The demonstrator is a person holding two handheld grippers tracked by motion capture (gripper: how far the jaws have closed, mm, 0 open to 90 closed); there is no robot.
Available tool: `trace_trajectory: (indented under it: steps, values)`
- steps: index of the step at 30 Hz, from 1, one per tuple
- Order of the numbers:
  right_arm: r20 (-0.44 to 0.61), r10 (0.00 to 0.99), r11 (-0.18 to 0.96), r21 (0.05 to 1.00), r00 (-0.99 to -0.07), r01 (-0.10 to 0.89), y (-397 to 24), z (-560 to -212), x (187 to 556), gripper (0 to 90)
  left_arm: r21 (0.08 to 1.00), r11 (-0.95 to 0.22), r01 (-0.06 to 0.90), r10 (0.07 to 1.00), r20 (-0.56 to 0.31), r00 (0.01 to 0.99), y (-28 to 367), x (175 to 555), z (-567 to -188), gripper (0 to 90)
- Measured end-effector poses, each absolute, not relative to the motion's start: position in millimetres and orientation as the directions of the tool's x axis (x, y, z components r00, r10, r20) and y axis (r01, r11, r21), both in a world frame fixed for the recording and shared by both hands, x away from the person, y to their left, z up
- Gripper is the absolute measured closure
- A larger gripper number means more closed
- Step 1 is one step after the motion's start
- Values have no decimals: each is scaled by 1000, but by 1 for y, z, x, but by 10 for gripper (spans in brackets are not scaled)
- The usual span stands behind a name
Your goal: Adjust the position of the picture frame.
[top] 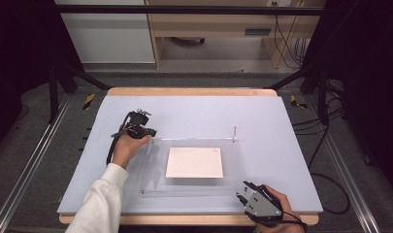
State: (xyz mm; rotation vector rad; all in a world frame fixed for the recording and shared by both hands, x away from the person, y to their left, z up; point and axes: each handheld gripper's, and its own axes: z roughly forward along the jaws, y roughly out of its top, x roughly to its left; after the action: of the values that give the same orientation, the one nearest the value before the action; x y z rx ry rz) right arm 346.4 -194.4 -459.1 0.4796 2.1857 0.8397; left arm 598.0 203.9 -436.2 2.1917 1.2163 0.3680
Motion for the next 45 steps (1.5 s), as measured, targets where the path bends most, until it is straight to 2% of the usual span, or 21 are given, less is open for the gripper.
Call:
trace_trajectory:
  steps: [3,8,12,19,24,26,31,33,39,45]
  values:
    - [-501,557,717,692,-662,80,-194,-454,347,555,667,-381,640,852,-15,523,207,593,-431,742]
    - [-502,550,728,680,-668,89,-193,-445,350,572,737,-369,566,847,17,531,214,577,-410,687]
    - [-497,554,724,684,-668,91,-193,-436,352,591,751,-415,513,822,69,565,219,560,-398,623]
    - [-483,566,713,694,-668,103,-193,-416,359,617,792,-417,446,794,78,603,232,527,-378,514]
    - [-472,577,705,700,-667,115,-192,-400,366,633,819,-461,342,760,165,628,238,509,-367,428]
    - [-460,583,697,706,-670,122,-193,-394,370,635,832,-450,324,759,166,630,242,504,-364,402]
    - [-437,589,690,710,-680,141,-193,-384,377,637,849,-441,291,747,168,643,250,495,-357,374]
    - [-425,595,684,713,-682,153,-193,-379,380,637,845,-463,269,734,195,650,251,492,-355,390]
    - [-397,605,678,711,-690,186,-193,-366,390,638,872,-421,250,721,154,676,249,483,-346,376]
    - [-383,609,672,715,-694,194,-194,-358,397,639,882,-430,195,681,174,711,240,471,-327,375]
